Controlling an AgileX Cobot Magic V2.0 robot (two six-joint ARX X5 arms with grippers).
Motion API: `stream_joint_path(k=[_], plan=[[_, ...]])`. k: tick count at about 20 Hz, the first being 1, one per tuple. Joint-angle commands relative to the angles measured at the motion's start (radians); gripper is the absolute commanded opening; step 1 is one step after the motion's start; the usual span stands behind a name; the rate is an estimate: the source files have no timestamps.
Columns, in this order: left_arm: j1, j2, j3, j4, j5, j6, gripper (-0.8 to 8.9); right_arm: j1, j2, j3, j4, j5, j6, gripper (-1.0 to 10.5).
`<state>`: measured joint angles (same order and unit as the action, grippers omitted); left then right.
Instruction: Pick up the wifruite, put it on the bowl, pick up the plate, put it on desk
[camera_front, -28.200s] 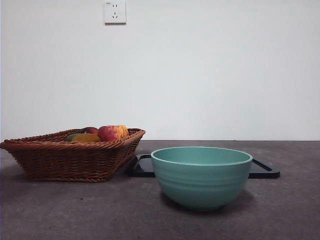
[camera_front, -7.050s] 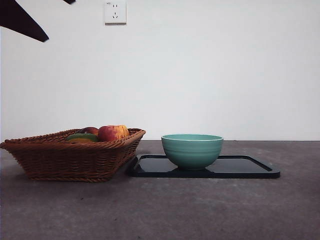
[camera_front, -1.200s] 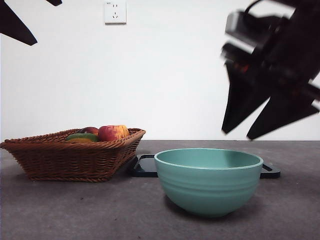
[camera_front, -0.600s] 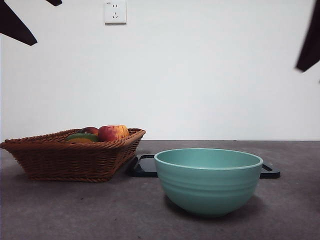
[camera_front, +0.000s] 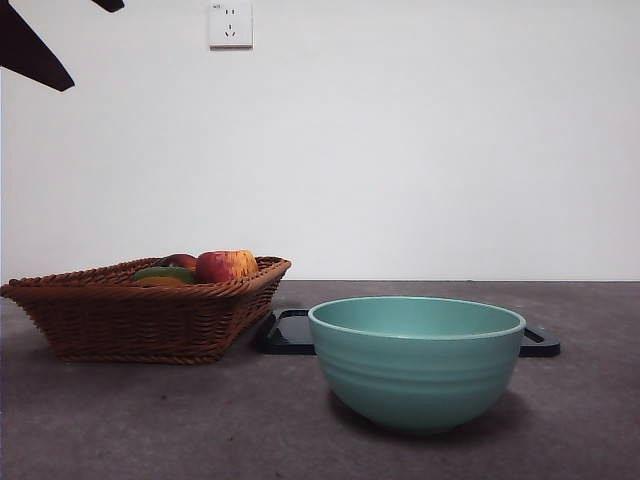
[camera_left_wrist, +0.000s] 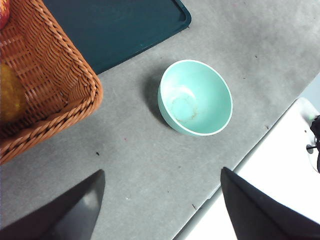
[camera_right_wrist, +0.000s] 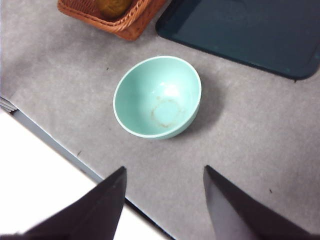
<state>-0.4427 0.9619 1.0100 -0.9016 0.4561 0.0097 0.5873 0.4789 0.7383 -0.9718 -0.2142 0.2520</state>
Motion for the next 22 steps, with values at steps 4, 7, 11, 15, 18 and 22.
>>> stream_joint_path(k=[4, 7, 11, 15, 18, 22], plan=[[-0.005, 0.007, 0.012, 0.003, 0.008, 0.008, 3.74, 0.006, 0.002, 0.016, -0.005, -0.003, 0.010, 2.5], [-0.005, 0.007, 0.012, 0.002, 0.008, 0.008, 3.69, 0.006, 0.002, 0.016, -0.005, -0.003, 0.010, 2.5], [-0.005, 0.007, 0.012, 0.003, 0.008, 0.008, 0.45, 0.006, 0.002, 0.016, -0.013, -0.003, 0.010, 0.1], [-0.005, 0.007, 0.012, 0.003, 0.008, 0.008, 0.08, 0.006, 0.002, 0.016, -0.016, 0.000, 0.010, 0.1], [-0.005, 0.007, 0.012, 0.004, 0.008, 0.005, 0.08, 0.006, 0.002, 0.016, -0.016, 0.005, 0.010, 0.1], [-0.005, 0.007, 0.012, 0.004, 0.008, 0.005, 0.08, 0.006, 0.002, 0.016, -0.016, 0.005, 0.010, 0.1]])
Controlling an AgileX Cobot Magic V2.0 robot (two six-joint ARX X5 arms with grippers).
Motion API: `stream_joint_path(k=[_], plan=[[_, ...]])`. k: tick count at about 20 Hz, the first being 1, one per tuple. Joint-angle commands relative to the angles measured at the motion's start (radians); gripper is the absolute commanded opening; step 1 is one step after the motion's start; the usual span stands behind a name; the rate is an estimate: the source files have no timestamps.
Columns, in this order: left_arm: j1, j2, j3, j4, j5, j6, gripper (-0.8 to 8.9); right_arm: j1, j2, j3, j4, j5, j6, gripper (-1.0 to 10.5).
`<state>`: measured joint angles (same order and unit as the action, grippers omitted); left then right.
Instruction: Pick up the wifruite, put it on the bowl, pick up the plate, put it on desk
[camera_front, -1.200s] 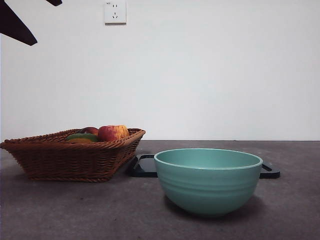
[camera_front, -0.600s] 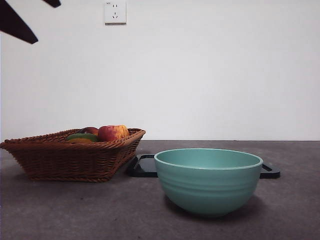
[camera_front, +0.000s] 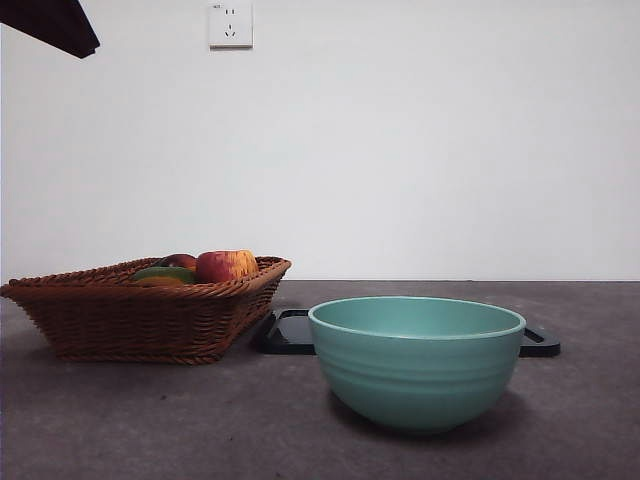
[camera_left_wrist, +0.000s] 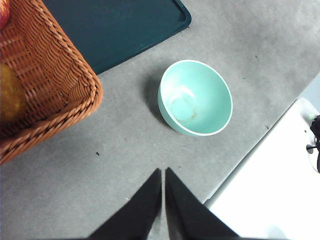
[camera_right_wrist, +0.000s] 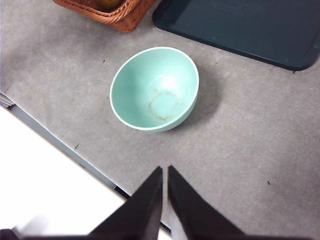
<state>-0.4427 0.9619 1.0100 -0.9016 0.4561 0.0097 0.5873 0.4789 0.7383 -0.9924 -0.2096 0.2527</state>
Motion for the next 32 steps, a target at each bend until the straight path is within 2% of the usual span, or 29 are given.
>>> stream_joint_path(k=[1, 10, 11, 13, 16, 19, 22, 26, 32], plan=[[-0.005, 0.007, 0.012, 0.004, 0.008, 0.005, 0.08, 0.006, 0.002, 0.016, 0.005, 0.000, 0.009, 0.1], [-0.003, -0.021, 0.012, 0.004, 0.008, 0.006, 0.08, 0.006, 0.002, 0.016, 0.005, 0.000, 0.009, 0.1], [0.001, -0.043, 0.012, 0.012, 0.007, 0.047, 0.08, 0.006, 0.002, 0.016, 0.005, 0.000, 0.009, 0.1], [0.037, -0.103, 0.011, 0.111, 0.007, 0.112, 0.08, 0.006, 0.002, 0.016, 0.005, 0.000, 0.009, 0.1], [0.164, -0.218, -0.017, 0.403, 0.007, 0.117, 0.08, 0.006, 0.002, 0.016, 0.005, 0.000, 0.009, 0.1], [0.299, -0.356, -0.115, 0.633, -0.005, 0.117, 0.08, 0.006, 0.002, 0.016, 0.005, 0.000, 0.009, 0.1], [0.389, -0.492, -0.264, 0.760, -0.103, 0.117, 0.08, 0.006, 0.002, 0.016, 0.005, 0.000, 0.009, 0.1], [0.450, -0.637, -0.468, 0.813, -0.214, 0.117, 0.08, 0.006, 0.002, 0.016, 0.005, 0.000, 0.009, 0.1], [0.479, -0.816, -0.733, 0.819, -0.224, 0.103, 0.08, 0.006, 0.002, 0.016, 0.005, 0.000, 0.009, 0.1]])
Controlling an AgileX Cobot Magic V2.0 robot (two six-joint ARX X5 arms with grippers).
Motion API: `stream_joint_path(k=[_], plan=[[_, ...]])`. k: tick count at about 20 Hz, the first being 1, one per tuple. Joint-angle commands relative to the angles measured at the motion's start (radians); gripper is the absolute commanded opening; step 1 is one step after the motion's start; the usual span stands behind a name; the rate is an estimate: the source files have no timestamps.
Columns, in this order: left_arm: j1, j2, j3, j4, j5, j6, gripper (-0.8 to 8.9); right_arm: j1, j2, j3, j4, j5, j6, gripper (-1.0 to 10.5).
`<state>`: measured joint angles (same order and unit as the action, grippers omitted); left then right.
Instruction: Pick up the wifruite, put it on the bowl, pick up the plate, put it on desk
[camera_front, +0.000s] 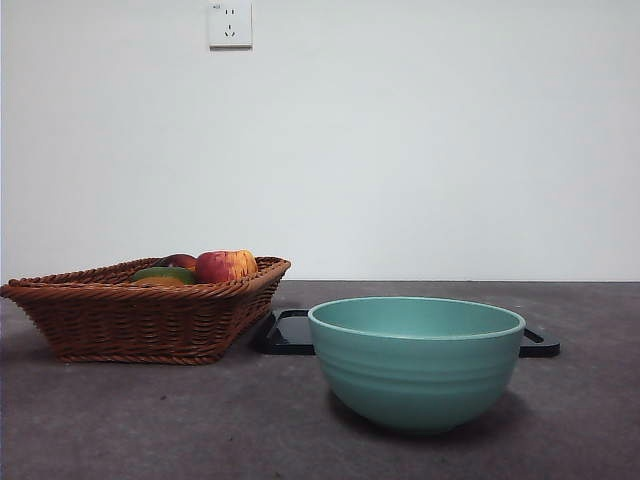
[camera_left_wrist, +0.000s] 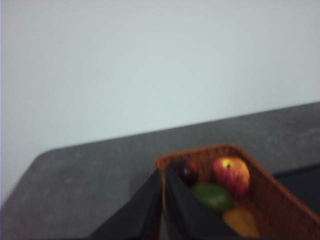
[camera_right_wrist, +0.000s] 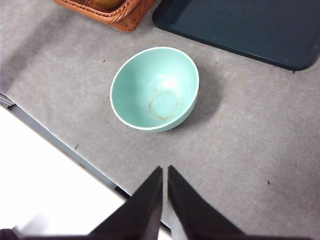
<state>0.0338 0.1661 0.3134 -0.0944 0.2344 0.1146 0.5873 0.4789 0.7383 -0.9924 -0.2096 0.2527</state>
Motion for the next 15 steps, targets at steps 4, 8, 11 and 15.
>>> stream_joint_path(k=[4, 8, 11, 15], plan=[[0.005, -0.083, -0.157, 0.005, -0.002, -0.003, 0.08, 0.006, 0.002, 0.016, 0.005, 0.000, 0.009, 0.1], [0.005, -0.119, -0.234, 0.005, -0.003, -0.003, 0.08, 0.006, 0.002, 0.016, 0.005, 0.000, 0.009, 0.1], [0.005, -0.162, -0.279, -0.013, -0.003, -0.013, 0.08, 0.006, 0.002, 0.016, 0.005, 0.000, 0.009, 0.1], [0.005, -0.163, -0.302, -0.055, -0.003, -0.026, 0.08, 0.006, 0.002, 0.016, 0.005, 0.000, 0.009, 0.1]])
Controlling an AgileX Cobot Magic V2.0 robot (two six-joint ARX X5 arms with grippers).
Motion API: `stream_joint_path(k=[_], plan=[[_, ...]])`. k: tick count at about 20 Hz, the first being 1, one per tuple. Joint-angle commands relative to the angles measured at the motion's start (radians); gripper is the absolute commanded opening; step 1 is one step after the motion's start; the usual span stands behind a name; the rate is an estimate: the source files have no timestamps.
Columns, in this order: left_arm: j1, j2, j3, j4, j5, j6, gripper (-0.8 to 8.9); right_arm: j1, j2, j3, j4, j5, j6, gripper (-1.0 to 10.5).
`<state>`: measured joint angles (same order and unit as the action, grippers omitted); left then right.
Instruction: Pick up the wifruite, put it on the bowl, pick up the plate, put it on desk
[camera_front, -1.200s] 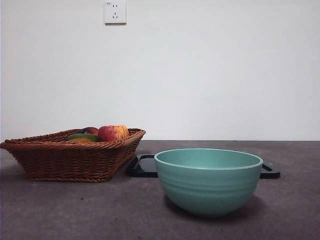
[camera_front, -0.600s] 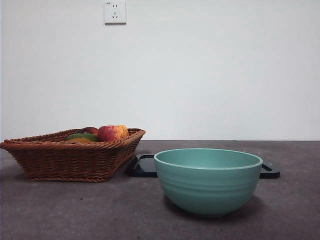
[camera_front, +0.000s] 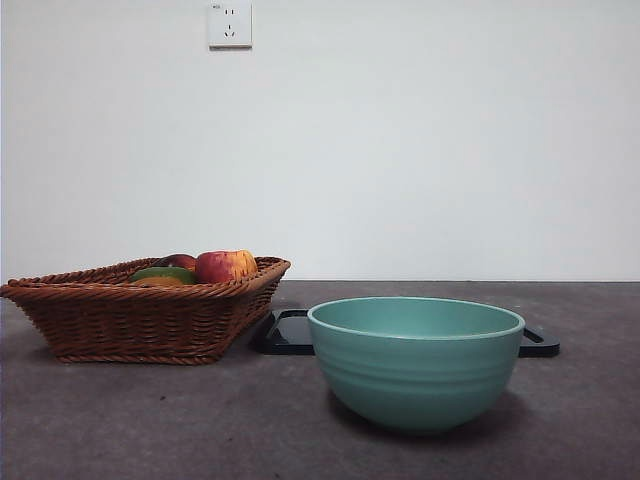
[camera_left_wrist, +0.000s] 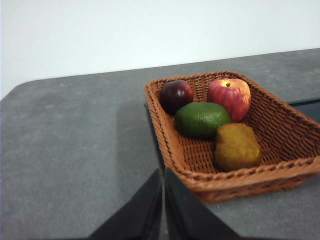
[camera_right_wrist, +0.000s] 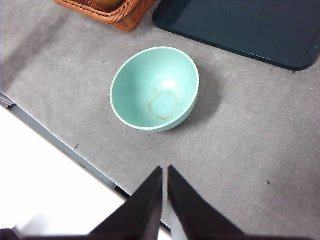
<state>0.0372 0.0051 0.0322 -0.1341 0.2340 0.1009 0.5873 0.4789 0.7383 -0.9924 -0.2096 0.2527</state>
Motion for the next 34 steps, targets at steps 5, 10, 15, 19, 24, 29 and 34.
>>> stream_joint_path(k=[5, 10, 15, 19, 24, 29, 34], plan=[[0.002, -0.002, -0.020, -0.043, -0.002, -0.012, 0.08, 0.006, 0.002, 0.016, 0.005, 0.000, 0.009, 0.1], [0.002, -0.002, -0.020, -0.043, -0.002, -0.012, 0.08, 0.006, 0.002, 0.016, 0.005, 0.000, 0.009, 0.1], [0.002, -0.002, -0.020, -0.043, -0.002, -0.012, 0.08, 0.006, 0.002, 0.016, 0.005, 0.000, 0.009, 0.1], [0.002, -0.002, -0.020, -0.043, -0.002, -0.012, 0.08, 0.006, 0.002, 0.016, 0.003, 0.049, -0.030, 0.1], [0.002, -0.002, -0.020, -0.043, -0.002, -0.012, 0.08, 0.004, 0.000, 0.016, 0.005, 0.101, -0.032, 0.1], [0.002, -0.002, -0.020, -0.043, -0.002, -0.012, 0.08, -0.094, -0.022, 0.016, 0.029, 0.100, -0.024, 0.1], [0.002, -0.002, -0.020, -0.043, -0.002, -0.012, 0.08, -0.278, -0.131, -0.002, 0.308, 0.106, -0.162, 0.1]])
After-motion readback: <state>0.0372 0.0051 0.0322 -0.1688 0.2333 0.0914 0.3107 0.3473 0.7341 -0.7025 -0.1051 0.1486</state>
